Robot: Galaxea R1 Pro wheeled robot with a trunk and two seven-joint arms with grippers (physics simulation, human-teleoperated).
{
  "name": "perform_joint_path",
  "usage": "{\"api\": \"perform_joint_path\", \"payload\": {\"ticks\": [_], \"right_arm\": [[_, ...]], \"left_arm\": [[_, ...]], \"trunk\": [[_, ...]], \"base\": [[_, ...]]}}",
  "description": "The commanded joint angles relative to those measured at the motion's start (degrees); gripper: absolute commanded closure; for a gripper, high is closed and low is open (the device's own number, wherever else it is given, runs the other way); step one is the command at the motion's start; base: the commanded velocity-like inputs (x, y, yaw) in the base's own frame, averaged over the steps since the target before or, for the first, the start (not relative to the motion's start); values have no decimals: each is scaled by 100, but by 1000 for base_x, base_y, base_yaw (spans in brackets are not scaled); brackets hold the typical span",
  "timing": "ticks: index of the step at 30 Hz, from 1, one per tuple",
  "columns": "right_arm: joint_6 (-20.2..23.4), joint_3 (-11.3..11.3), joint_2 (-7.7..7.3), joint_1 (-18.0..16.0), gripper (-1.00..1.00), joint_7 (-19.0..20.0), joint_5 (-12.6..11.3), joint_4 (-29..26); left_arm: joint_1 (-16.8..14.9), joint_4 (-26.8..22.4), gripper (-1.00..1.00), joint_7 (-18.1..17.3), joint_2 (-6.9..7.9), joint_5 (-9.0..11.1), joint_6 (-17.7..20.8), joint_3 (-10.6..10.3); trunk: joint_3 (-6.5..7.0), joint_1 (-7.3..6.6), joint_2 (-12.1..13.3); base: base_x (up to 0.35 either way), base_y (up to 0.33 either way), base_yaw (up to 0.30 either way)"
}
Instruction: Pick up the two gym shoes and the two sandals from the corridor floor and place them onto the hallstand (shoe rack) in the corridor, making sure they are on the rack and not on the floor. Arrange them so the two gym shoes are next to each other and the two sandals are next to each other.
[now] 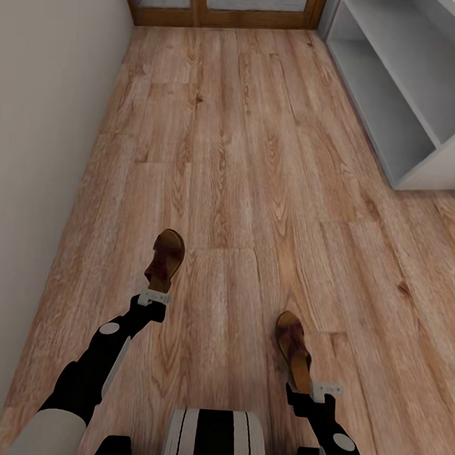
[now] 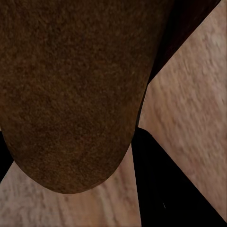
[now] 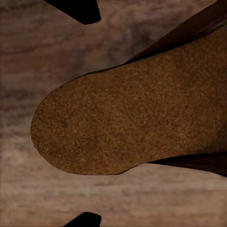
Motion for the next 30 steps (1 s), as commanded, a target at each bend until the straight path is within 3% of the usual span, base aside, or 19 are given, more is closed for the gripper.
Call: {"api": "perform_joint_path", "payload": {"ticks": [1, 13, 21, 30], "right_arm": [[-8, -5, 0, -1, -100, 6, -1, -3], [-4, -5, 0, -1, -100, 4, 1, -156], [-7, -5, 0, -1, -100, 6, 1, -164], [-6, -5, 0, -1, -100, 2, 1, -157]], "left_arm": [[-1, -12, 100, -51, -4, -78, 20, 12], [-1, -15, 100, -59, -5, -80, 21, 0], [-1, -15, 100, -59, -5, -78, 26, -9], [-1, -15, 100, -59, -5, -80, 26, -9]], "trunk": [[-3, 1, -1], [-3, 1, -1], [-201, 21, -12], [-247, 21, -12]], "base": [[84, 0, 0], [21, 0, 0], [0, 0, 0], [0, 0, 0]]}}
